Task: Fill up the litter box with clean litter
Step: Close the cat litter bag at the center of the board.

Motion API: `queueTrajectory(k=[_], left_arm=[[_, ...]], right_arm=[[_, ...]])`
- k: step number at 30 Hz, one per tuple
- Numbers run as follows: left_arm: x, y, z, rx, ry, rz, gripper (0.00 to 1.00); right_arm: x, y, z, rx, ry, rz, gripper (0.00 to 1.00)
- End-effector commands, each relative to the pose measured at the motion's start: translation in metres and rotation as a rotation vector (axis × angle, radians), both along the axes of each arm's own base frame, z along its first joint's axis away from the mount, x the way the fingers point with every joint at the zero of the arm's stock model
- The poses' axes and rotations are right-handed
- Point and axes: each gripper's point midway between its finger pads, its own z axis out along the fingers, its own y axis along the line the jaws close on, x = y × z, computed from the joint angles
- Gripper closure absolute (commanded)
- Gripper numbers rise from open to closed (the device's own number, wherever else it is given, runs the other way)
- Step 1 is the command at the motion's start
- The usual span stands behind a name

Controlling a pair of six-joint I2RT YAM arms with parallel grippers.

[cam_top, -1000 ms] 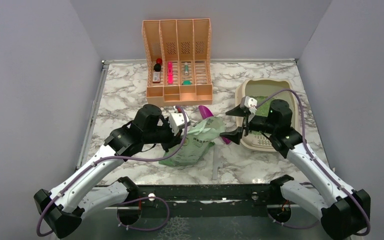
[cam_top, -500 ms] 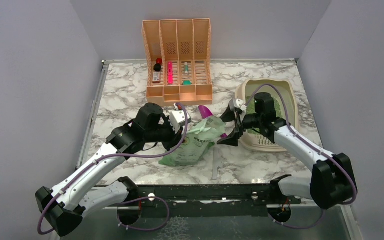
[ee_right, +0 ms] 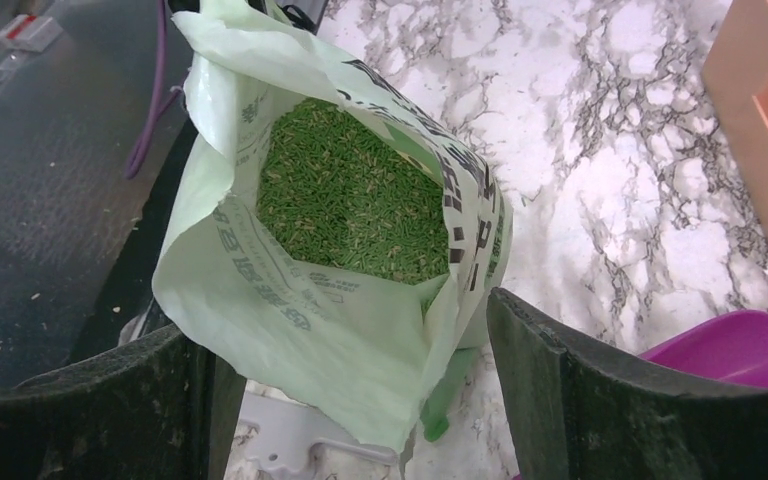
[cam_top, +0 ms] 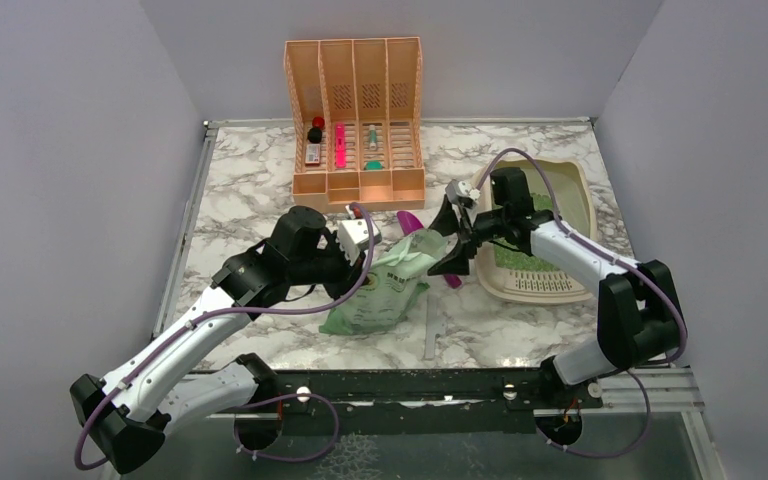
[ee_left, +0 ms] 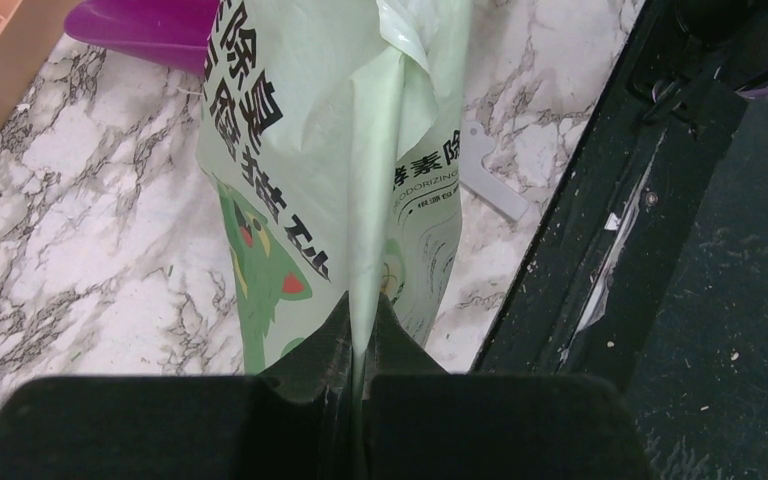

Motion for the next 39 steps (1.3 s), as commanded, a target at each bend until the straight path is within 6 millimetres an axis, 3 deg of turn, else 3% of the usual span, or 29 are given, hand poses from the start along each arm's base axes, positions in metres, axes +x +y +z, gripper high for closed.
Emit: queueTrajectory(k=[1, 4, 9, 10, 13, 15, 17, 22, 25, 36, 39], left_arm=[[0.008, -0.011, 0.047, -0.128, -0.102, 0.01, 1.0], [0.01, -0.01, 0.045, -0.123, -0.103, 0.023, 1.0], [0.019, -0.006, 0.044, -0.108, -0.108, 0.084, 0.97], [0.022, -0.003, 0.043, -0.101, -0.113, 0.107, 0.92], [0.027, 0.002, 0.038, -0.081, -0.118, 0.134, 0.63], [0.029, 0.006, 0.033, -0.078, -0.09, 0.123, 0.49], [0.03, 0.01, 0.032, -0.103, -0.046, 0.094, 0.43], [0.03, 0.027, 0.028, -0.226, 0.094, 0.025, 0.36], [0.025, 0.027, 0.034, -0.313, 0.152, -0.048, 0.34], [0.013, 0.013, 0.033, -0.448, 0.31, -0.163, 0.34], [0.014, 0.012, 0.028, -0.46, 0.341, -0.152, 0.53]], right_arm=[[0.001, -0.001, -0.004, -0.029, 0.091, -0.012, 0.14], [-0.008, 0.0, 0.003, 0.015, 0.123, 0.029, 0.26], [-0.014, -0.002, 0.011, 0.006, 0.206, 0.039, 0.74], [-0.014, -0.005, 0.012, -0.002, 0.221, 0.027, 0.83], [-0.014, -0.017, 0.017, 0.009, 0.306, 0.002, 0.99], [-0.012, -0.024, 0.018, 0.01, 0.354, -0.028, 0.99], [-0.01, -0.027, 0.017, -0.001, 0.386, -0.06, 0.99], [-0.008, -0.027, 0.023, -0.014, 0.423, -0.084, 0.99], [-0.006, -0.027, 0.027, -0.015, 0.435, -0.097, 0.99], [-0.009, -0.033, 0.023, -0.018, 0.535, -0.116, 0.99], [-0.012, -0.033, 0.025, -0.011, 0.531, -0.101, 0.99]])
